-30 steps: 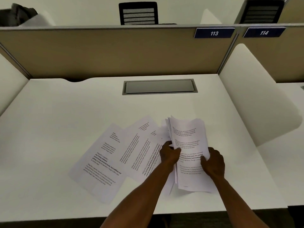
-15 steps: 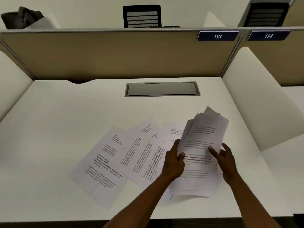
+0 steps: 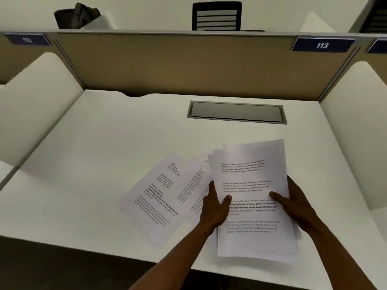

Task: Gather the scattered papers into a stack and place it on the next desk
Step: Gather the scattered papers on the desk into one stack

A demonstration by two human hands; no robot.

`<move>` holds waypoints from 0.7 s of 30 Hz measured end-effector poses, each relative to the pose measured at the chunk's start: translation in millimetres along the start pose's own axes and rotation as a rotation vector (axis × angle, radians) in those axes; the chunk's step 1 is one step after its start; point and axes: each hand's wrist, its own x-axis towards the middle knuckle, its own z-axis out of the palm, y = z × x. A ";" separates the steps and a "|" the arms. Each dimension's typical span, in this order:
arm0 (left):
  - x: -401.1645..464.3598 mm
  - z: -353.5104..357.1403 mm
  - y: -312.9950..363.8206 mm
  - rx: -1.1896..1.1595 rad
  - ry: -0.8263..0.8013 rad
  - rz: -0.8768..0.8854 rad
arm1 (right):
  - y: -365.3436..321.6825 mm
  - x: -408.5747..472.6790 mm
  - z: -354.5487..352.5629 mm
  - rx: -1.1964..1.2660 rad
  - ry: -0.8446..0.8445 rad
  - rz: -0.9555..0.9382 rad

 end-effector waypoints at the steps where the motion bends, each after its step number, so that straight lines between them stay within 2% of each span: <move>1: 0.5 -7.6 -3.7 0.019 0.026 -0.008 | -2.2 1.4 2.0 -0.020 -0.006 -0.010; 3: 3.4 -26.1 -12.1 0.141 0.125 -0.009 | -5.5 4.5 5.2 -0.007 -0.026 -0.014; 6: 9.9 -61.8 -34.4 0.629 0.335 -0.032 | -7.5 8.8 10.6 0.041 -0.049 -0.004; 7: 11.7 -74.3 -42.8 0.787 0.355 -0.057 | -7.1 10.4 12.2 0.054 -0.053 0.007; 9: 15.4 -95.4 -58.7 0.949 0.300 -0.135 | -5.4 13.7 15.3 0.078 -0.075 0.036; 12: 20.9 -110.8 -72.8 0.972 0.220 -0.191 | -4.4 19.7 21.9 0.068 -0.167 0.076; 15: 26.9 -114.4 -72.1 1.021 0.232 -0.150 | -7.0 29.2 35.0 0.001 -0.247 0.118; 21: 37.9 -124.2 -66.0 1.007 0.228 -0.154 | -14.4 52.6 64.1 -0.266 -0.240 0.153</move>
